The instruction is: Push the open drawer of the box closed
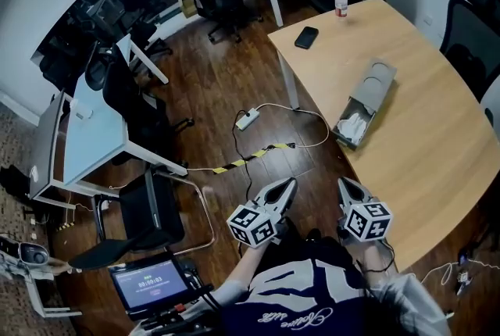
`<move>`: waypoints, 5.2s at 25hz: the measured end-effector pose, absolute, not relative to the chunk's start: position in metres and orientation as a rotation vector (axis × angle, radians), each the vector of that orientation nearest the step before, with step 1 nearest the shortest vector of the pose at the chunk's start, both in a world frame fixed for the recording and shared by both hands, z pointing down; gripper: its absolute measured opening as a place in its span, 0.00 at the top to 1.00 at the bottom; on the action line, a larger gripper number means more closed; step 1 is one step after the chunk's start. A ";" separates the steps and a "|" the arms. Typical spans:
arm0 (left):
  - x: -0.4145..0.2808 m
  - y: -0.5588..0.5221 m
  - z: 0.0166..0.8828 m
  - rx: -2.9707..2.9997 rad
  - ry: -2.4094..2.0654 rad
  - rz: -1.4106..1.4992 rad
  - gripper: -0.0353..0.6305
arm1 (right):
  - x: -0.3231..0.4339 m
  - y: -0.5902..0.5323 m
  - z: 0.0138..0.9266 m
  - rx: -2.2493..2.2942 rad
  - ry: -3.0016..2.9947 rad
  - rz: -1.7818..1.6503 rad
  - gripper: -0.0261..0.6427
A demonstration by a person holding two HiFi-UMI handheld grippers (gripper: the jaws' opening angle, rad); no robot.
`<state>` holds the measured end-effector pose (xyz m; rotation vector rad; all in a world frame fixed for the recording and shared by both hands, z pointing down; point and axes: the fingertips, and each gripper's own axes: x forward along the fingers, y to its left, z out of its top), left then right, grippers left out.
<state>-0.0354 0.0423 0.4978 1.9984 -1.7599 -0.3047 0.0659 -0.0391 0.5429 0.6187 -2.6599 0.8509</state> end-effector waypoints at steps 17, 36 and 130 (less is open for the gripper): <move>-0.110 -0.082 0.520 2.080 -1.577 -0.249 0.94 | 0.030 -0.148 0.616 0.867 -2.446 1.008 0.98; -0.174 -0.222 0.546 2.178 -1.231 -0.171 0.94 | -0.033 -0.178 0.654 0.996 -2.257 1.128 0.97; -0.008 -0.019 0.554 2.291 -0.903 -0.038 0.94 | 0.121 -0.021 0.565 1.471 -2.428 0.882 0.97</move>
